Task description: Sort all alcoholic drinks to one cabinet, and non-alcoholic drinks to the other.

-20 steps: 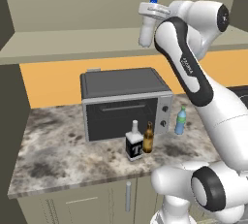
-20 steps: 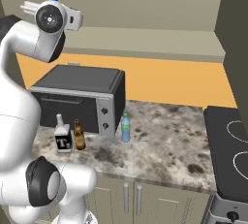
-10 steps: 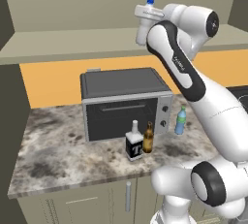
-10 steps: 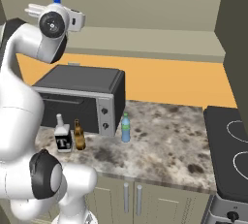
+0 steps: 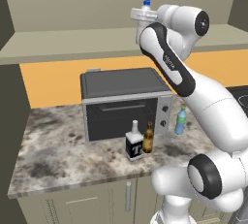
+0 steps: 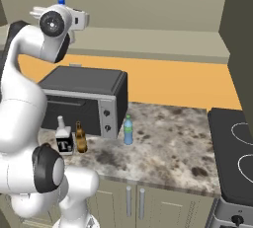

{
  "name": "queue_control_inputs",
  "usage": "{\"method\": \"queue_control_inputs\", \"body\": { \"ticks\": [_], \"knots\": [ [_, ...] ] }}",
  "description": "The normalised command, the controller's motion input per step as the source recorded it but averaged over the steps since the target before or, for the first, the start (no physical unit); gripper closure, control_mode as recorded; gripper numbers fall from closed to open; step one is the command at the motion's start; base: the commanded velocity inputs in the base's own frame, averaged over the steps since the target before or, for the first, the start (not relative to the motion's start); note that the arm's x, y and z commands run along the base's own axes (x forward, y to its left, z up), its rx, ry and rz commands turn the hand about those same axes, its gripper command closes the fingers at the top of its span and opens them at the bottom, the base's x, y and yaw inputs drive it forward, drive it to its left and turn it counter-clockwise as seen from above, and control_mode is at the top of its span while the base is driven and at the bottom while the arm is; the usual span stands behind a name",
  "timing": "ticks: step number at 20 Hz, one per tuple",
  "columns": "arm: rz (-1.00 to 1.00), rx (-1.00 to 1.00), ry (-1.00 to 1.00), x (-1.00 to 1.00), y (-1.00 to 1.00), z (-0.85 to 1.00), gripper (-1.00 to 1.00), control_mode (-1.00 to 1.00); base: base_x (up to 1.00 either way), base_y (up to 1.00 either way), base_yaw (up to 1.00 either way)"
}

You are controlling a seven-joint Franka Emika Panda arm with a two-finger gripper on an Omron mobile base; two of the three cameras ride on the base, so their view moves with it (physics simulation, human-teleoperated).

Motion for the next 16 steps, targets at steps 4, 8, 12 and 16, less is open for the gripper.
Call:
{"method": "queue_control_inputs", "body": {
  "ticks": [4, 8, 12, 16],
  "knots": [
    [-0.05, -0.04, 0.0, 0.3, 0.0, -0.05, 1.0, -1.0, 0.0, 0.0, 0.0],
    [-0.05, 0.0, 0.03, 0.41, 0.0, -0.04, 1.0, -1.0, 0.0, 0.0, 0.0],
    [-0.05, 0.0, 0.07, 0.45, 0.0, -0.07, 1.0, -1.0, 0.0, 0.0, 0.0],
    [-0.05, 0.0, 0.07, 0.32, 0.0, -0.07, 1.0, -1.0, 0.0, 0.0, 0.0]
  ]
}}
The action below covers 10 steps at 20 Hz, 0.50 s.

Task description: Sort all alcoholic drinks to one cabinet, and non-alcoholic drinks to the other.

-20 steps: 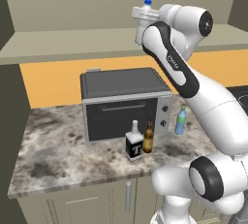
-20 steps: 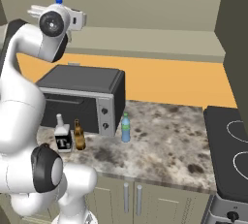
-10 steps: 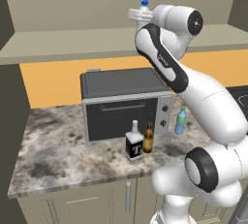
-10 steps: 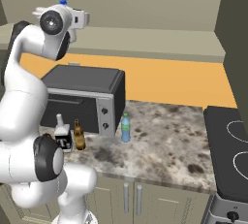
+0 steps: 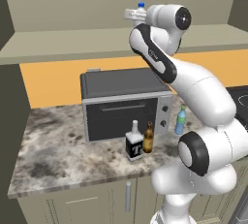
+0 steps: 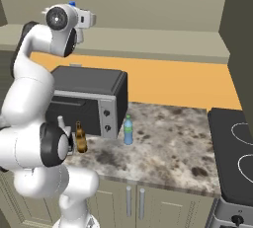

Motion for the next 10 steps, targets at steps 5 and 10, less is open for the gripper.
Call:
{"method": "queue_control_inputs", "body": {
  "ticks": [5, 10],
  "knots": [
    [-0.05, 0.0, 0.03, 0.3, 0.0, -0.02, 1.0, -1.0, 0.0, 0.0, 0.0],
    [-0.03, 0.0, 0.0, 0.33, 0.0, 0.0, 1.0, -1.0, 0.0, 0.0, 0.0]
  ]
}}
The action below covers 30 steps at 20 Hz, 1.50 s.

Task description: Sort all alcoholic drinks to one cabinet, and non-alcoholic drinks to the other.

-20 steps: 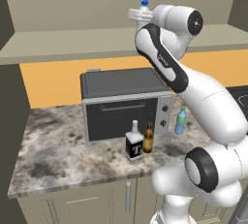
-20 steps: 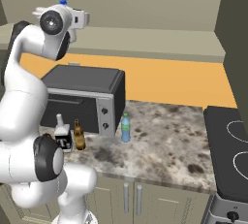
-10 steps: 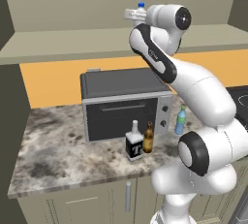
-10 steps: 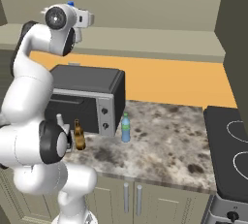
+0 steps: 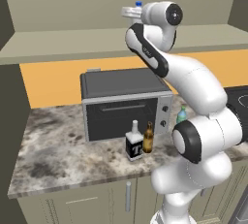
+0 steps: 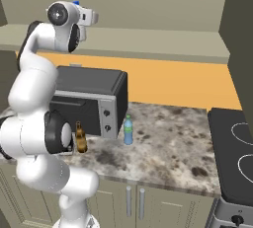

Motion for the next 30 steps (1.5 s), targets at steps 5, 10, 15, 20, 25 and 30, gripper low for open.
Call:
{"method": "queue_control_inputs", "body": {
  "ticks": [5, 10, 15, 20, 25, 30],
  "knots": [
    [-0.01, 0.0, 0.0, 0.26, 0.0, -0.03, 1.0, -1.0, 0.0, 0.0, 0.0],
    [0.0, 0.0, 0.0, 0.02, 0.0, -0.05, -1.0, -1.0, 0.0, 0.0, 0.0],
    [-0.01, 0.0, 0.0, 0.0, -0.02, 0.0, -1.0, -1.0, 0.0, 0.0, 0.0],
    [-0.01, 0.0, 0.0, -0.14, -0.15, 0.02, -1.0, -1.0, 0.0, 0.0, 0.0],
    [-0.02, 0.0, -0.06, -0.46, -0.09, 0.18, -1.0, -1.0, 0.0, 0.0, 0.0],
    [-0.01, 0.0, -0.09, -0.86, -0.04, 0.11, -1.0, -1.0, 0.0, 0.0, 0.0]
  ]
}}
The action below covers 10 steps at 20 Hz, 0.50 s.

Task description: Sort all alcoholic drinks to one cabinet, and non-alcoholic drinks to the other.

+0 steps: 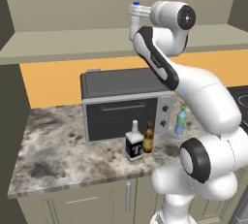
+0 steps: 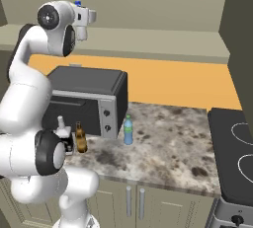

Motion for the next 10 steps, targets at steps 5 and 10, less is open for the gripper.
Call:
{"method": "queue_control_inputs", "body": {
  "ticks": [5, 10],
  "knots": [
    [0.0, 0.0, -0.03, -1.0, -0.36, 0.11, -1.0, -1.0, 0.0, 0.0, 0.0],
    [0.0, 0.0, 0.02, -1.0, -0.58, 0.06, -1.0, -1.0, 0.0, 0.0, 0.0]
  ]
}}
